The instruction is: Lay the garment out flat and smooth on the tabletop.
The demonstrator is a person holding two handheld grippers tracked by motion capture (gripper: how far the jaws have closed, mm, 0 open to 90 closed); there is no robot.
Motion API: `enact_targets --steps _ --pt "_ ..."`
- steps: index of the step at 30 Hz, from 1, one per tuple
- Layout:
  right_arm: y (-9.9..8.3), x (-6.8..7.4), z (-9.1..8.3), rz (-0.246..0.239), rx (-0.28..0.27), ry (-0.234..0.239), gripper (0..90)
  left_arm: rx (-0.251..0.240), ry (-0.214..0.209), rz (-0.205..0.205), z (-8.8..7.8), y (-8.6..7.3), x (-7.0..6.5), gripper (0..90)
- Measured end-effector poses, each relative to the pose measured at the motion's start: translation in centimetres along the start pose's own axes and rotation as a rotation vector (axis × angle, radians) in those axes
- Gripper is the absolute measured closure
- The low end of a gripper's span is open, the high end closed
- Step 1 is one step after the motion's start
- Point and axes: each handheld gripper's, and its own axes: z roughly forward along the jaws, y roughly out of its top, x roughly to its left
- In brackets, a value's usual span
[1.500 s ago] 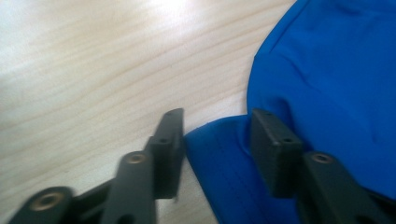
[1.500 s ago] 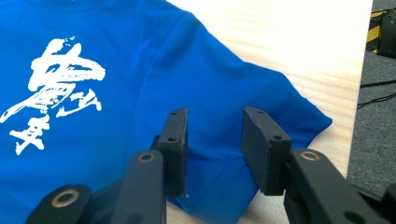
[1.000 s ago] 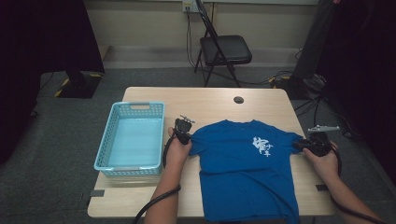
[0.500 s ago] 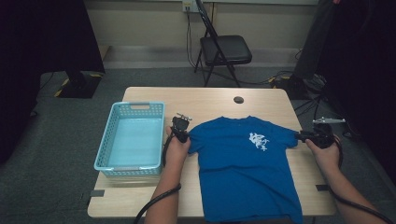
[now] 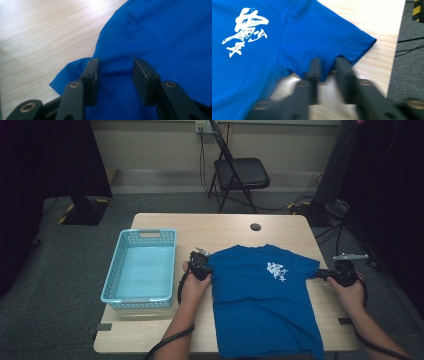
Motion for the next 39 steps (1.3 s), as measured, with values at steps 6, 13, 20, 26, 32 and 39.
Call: enact_targets --steps 6,13,20,26,32,39 --pt "1.6 -0.4 -0.3 0.003 -0.032 0.008 90.0 -0.007 0.010 -0.004 0.1 0.0 0.1 53.6" --pt "3.8 0.3 1.8 -0.032 0.028 -0.017 90.0 -0.001 0.051 -0.008 -0.2 -0.3 0.4 54.1" --pt "3.0 1.2 3.1 -0.063 0.073 -0.021 90.0 0.002 0.066 -0.016 -0.9 -1.0 1.0 54.7" --pt "1.8 1.0 0.9 -0.079 0.086 0.008 90.0 0.007 0.066 -0.025 -1.3 -1.5 1.1 54.7" --pt "0.6 0.2 -0.3 -0.068 0.125 0.019 86.5 0.007 0.060 -0.028 -1.3 -1.5 1.1 54.6" --pt "0.6 -0.5 -1.0 0.023 -0.025 0.018 73.0 0.004 0.056 -0.039 -1.2 -1.4 1.2 53.6"
